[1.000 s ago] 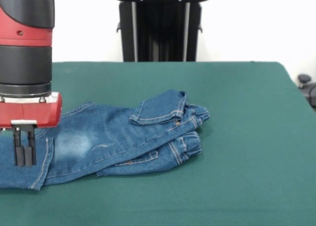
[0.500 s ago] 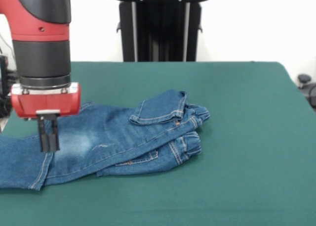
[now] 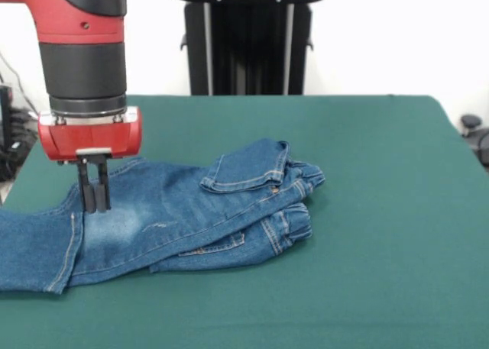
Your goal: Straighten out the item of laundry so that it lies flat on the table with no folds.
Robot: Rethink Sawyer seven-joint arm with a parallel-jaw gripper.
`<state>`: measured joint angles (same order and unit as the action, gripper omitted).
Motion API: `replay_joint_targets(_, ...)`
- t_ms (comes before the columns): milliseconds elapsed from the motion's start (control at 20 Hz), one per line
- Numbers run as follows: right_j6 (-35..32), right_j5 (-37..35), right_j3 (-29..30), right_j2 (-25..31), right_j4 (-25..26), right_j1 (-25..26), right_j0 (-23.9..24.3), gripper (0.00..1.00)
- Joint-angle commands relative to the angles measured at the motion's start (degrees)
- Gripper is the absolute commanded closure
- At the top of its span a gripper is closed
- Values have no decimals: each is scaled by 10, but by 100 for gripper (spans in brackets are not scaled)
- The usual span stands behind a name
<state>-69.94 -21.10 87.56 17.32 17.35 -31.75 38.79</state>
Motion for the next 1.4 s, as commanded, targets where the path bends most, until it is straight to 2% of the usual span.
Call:
replay_joint_targets(50, -74, -8, 71, 10, -1, 2, 3, 100)
replay_joint_targets(300, -75, 6, 73, 13, 3, 1, 7, 100)
replay_joint_targets(350, -75, 9, 73, 13, 4, 1, 7, 0)
replay_joint_targets(850, -71, 15, 75, 24, 7, 6, 17, 0)
replay_joint_targets(1000, -82, -10, 66, 3, 2, 6, 1, 0)
replay_joint_targets(1400, -75, -10, 46, 0, 5, 32, -1, 0)
